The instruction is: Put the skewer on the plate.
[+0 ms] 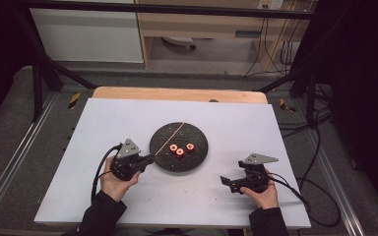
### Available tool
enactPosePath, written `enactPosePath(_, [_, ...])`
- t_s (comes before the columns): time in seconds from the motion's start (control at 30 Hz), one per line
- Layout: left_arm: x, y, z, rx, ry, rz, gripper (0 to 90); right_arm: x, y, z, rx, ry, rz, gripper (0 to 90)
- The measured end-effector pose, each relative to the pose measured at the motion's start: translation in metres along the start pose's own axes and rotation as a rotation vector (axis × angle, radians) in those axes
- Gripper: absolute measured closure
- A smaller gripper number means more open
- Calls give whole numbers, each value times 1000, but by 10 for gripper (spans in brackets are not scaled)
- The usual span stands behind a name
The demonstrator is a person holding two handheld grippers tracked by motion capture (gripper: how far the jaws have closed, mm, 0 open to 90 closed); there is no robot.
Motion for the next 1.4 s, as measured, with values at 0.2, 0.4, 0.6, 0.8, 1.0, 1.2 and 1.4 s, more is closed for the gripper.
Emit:
enactPosePath(0.2, [-11, 8, -7, 18, 22, -15, 882, 2, -3, 2, -9, -2, 1, 18])
enactPosePath(0.4, [-25, 15, -9, 37, 44, -28, 881, 3, -5, 2, -6, -9, -1, 18])
enactPosePath(0.6, [-36, 24, -8, 53, 71, -45, 882, 3, -2, 4, -9, 1, -12, 18])
enactPosePath(0.8, [-47, 30, -5, 65, 96, -63, 882, 4, -2, 4, -10, -2, -13, 18])
enactPosePath(1.0, [-58, 35, -1, 70, 130, -82, 882, 2, -3, 5, -7, 5, -10, 19])
enactPosePath(1.2, [-68, 39, 5, 61, 168, -107, 882, 1, -2, 6, -9, 7, -9, 21])
enactPosePath(1.4, [-76, 42, 10, 69, 198, -128, 881, 1, -2, 6, -7, 6, -12, 24])
Point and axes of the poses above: each handheld gripper's, and its own axes: x roughly backward along the jaws, z roughly out of its underside, y roughly to its left, the point moved 8 cm from there along -x, roughly forward along the jaws, and after that the axes turned 11 degrees about z, right-handed, at the moved point
